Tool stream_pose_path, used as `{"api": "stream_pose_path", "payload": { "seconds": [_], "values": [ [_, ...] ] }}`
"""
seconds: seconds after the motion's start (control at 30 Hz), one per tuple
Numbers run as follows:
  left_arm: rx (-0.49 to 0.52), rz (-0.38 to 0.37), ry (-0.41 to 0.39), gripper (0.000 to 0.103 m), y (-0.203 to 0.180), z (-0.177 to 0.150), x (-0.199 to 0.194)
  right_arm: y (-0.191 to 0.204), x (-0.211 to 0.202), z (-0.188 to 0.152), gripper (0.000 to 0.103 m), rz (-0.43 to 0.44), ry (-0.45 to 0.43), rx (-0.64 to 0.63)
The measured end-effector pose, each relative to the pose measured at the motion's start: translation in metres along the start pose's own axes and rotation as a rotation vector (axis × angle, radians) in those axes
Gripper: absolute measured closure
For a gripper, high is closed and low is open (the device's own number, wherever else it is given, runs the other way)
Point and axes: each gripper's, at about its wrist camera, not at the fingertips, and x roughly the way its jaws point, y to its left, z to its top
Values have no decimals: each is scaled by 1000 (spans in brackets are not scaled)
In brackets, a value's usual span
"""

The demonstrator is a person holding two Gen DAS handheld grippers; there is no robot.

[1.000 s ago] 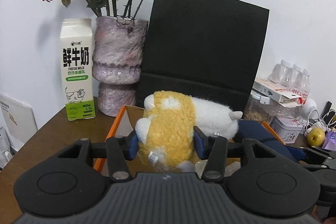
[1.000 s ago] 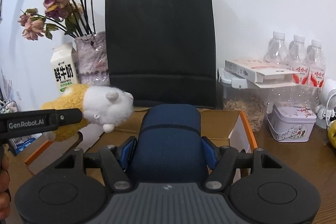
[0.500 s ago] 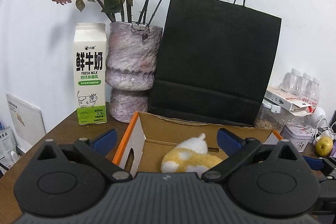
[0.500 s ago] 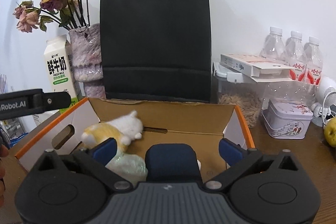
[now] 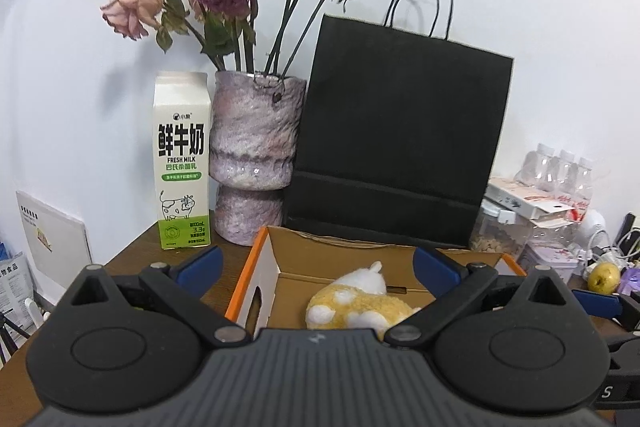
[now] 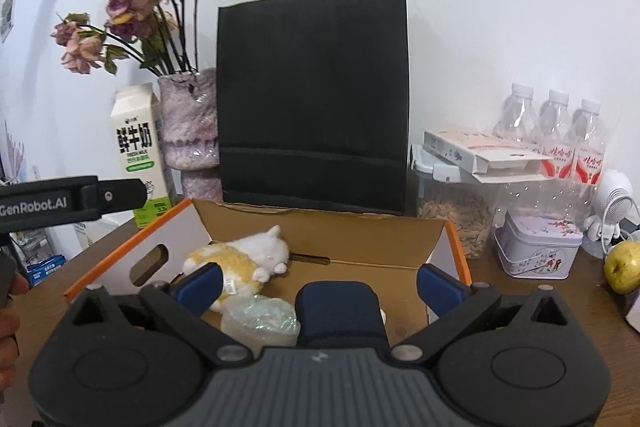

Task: Organize objects
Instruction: 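Open the left tool to drop the plush dog while the right tool releases the pouch into the box, then withdraw both tools from the box toward the lavender towel and red rose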

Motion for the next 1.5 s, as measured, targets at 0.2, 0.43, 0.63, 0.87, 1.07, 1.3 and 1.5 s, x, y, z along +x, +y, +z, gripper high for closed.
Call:
{"api": "stream_pose_path", "payload": {
  "seconds": [0.2,0.43,0.63,0.87,1.07,1.3,1.5],
  "values": [
    [11,-13,-11,0,2,-5,-25,5,-24,-6,0,9,-18,-11],
    [10,-19,-7,0,11,-16,-52,12,-54,-19,0,16,-32,-29],
    [29,-31,3,0,19,-29,-76,14,-81,-34,0,15,-46,-35],
    [69,-56,28,0,25,-51,-101,22,-110,-56,0,30,-57,-45],
    [91,-88,31,0,28,-69,-127,31,-133,-79,0,21,-40,-80],
    [111,-108,54,0,33,-94,-151,36,-155,-100,0,29,-16,-74],
    [122,-119,67,0,39,-111,-169,45,-167,-120,0,24,3,-79]
  ]
}}
